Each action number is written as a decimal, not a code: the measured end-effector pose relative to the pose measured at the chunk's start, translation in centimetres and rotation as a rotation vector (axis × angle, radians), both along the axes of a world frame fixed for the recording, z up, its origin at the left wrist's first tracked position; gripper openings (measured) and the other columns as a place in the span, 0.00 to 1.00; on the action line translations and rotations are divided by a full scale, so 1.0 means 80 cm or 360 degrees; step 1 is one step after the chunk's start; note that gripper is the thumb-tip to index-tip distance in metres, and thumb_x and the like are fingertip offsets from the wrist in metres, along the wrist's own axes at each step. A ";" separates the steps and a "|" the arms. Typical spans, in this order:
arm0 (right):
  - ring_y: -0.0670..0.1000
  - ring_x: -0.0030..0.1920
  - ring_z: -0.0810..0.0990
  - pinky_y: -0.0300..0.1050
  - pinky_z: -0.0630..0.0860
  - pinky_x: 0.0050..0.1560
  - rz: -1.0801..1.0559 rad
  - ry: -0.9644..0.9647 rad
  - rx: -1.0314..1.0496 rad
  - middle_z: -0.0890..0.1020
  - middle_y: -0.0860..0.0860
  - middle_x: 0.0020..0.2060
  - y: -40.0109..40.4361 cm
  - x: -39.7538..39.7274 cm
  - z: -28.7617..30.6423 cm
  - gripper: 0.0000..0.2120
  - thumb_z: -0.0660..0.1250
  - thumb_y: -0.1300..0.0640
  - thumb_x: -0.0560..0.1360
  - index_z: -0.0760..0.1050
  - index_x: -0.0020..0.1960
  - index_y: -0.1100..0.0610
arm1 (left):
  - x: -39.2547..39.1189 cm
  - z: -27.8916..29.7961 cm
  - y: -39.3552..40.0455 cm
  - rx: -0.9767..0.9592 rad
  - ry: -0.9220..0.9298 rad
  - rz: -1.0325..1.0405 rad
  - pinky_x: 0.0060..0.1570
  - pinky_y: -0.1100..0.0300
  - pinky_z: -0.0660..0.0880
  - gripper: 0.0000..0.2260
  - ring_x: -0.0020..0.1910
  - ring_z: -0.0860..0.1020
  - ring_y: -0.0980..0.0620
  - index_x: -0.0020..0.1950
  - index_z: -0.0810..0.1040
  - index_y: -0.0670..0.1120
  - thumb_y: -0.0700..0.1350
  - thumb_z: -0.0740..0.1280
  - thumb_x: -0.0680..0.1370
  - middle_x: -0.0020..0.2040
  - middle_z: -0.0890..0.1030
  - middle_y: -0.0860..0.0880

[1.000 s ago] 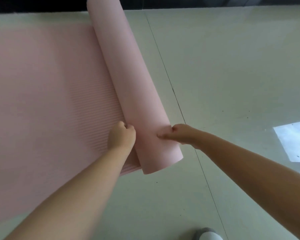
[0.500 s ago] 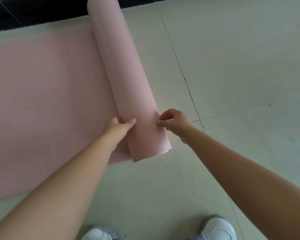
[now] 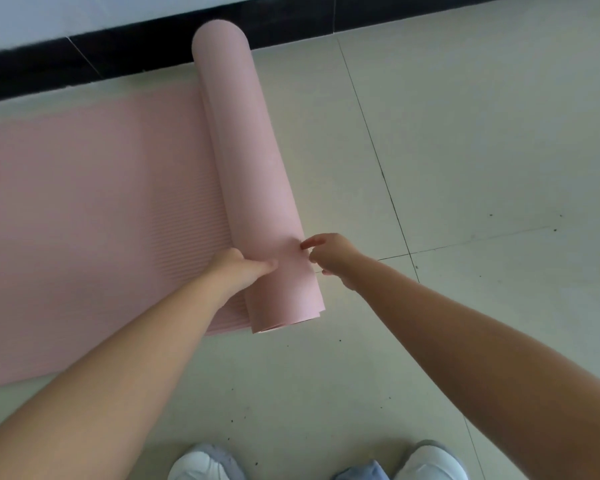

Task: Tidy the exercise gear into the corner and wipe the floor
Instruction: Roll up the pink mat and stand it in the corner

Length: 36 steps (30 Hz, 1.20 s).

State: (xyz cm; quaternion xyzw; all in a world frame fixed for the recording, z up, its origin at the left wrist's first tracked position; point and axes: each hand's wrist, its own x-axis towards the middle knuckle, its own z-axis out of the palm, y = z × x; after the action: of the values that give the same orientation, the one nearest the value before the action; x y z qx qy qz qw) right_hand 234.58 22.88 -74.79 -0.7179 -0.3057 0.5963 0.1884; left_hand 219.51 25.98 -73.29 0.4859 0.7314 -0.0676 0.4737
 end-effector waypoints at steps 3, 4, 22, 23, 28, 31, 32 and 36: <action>0.50 0.41 0.70 0.38 0.68 0.40 -0.0036 0.0068 -0.0039 0.68 0.46 0.36 0.005 -0.001 -0.001 0.19 0.51 0.69 0.77 0.76 0.60 0.58 | 0.007 0.006 0.000 -0.0001 0.0041 0.0004 0.62 0.54 0.69 0.27 0.66 0.72 0.44 0.69 0.68 0.38 0.51 0.69 0.75 0.68 0.72 0.43; 0.51 0.44 0.70 0.39 0.68 0.40 -0.0039 0.0085 -0.0057 0.69 0.47 0.37 0.007 -0.002 -0.001 0.19 0.51 0.69 0.77 0.75 0.57 0.56 | 0.011 0.006 -0.002 0.0044 0.0070 0.0007 0.62 0.54 0.69 0.27 0.66 0.73 0.44 0.68 0.69 0.38 0.50 0.70 0.75 0.67 0.73 0.42; 0.56 0.65 0.69 0.50 0.68 0.62 0.0337 -0.0059 -0.0252 0.71 0.57 0.65 0.018 -0.060 -0.010 0.24 0.62 0.53 0.77 0.66 0.69 0.64 | -0.089 -0.004 0.007 0.0050 0.0270 -0.0149 0.65 0.57 0.67 0.29 0.68 0.71 0.44 0.69 0.68 0.36 0.48 0.71 0.74 0.69 0.72 0.40; 0.56 0.69 0.67 0.52 0.66 0.65 0.0349 -0.0069 -0.0281 0.68 0.56 0.68 0.018 -0.064 -0.010 0.28 0.64 0.50 0.76 0.63 0.70 0.63 | -0.098 -0.005 0.012 0.0046 0.0287 -0.0234 0.64 0.57 0.68 0.28 0.67 0.72 0.44 0.68 0.69 0.36 0.49 0.71 0.74 0.68 0.73 0.40; 0.55 0.71 0.65 0.51 0.67 0.64 0.0284 -0.0124 -0.0314 0.66 0.54 0.70 0.025 -0.101 -0.010 0.36 0.70 0.45 0.71 0.62 0.71 0.63 | -0.145 -0.010 0.034 0.0000 0.0325 -0.0614 0.58 0.57 0.72 0.21 0.62 0.76 0.44 0.63 0.75 0.35 0.48 0.69 0.75 0.62 0.77 0.40; 0.55 0.69 0.67 0.50 0.67 0.63 0.0261 -0.0271 -0.0298 0.68 0.53 0.69 0.029 -0.136 -0.002 0.39 0.71 0.44 0.69 0.62 0.71 0.62 | -0.177 -0.010 0.052 0.0003 0.0338 -0.0762 0.58 0.56 0.73 0.20 0.62 0.76 0.43 0.63 0.74 0.34 0.46 0.66 0.77 0.63 0.77 0.38; 0.55 0.69 0.67 0.48 0.68 0.61 0.0258 -0.0316 -0.0293 0.68 0.53 0.69 0.031 -0.148 0.001 0.39 0.72 0.44 0.69 0.61 0.71 0.62 | -0.188 -0.009 0.059 0.0023 0.0347 -0.0783 0.59 0.57 0.72 0.20 0.63 0.76 0.43 0.65 0.73 0.34 0.46 0.65 0.78 0.64 0.77 0.39; 0.55 0.68 0.67 0.44 0.64 0.52 0.0194 -0.0431 -0.0264 0.66 0.54 0.69 0.040 -0.196 0.015 0.38 0.69 0.43 0.71 0.58 0.72 0.61 | -0.232 -0.003 0.085 0.0091 0.0298 -0.0736 0.60 0.58 0.72 0.16 0.65 0.74 0.43 0.65 0.72 0.34 0.41 0.57 0.81 0.65 0.75 0.39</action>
State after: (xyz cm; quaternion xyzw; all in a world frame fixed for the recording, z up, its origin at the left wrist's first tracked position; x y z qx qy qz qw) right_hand 218.88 26.07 -73.61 -0.7849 -0.3210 0.5276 0.0492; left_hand 200.96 32.76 -73.53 0.6452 0.6430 -0.1982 0.3619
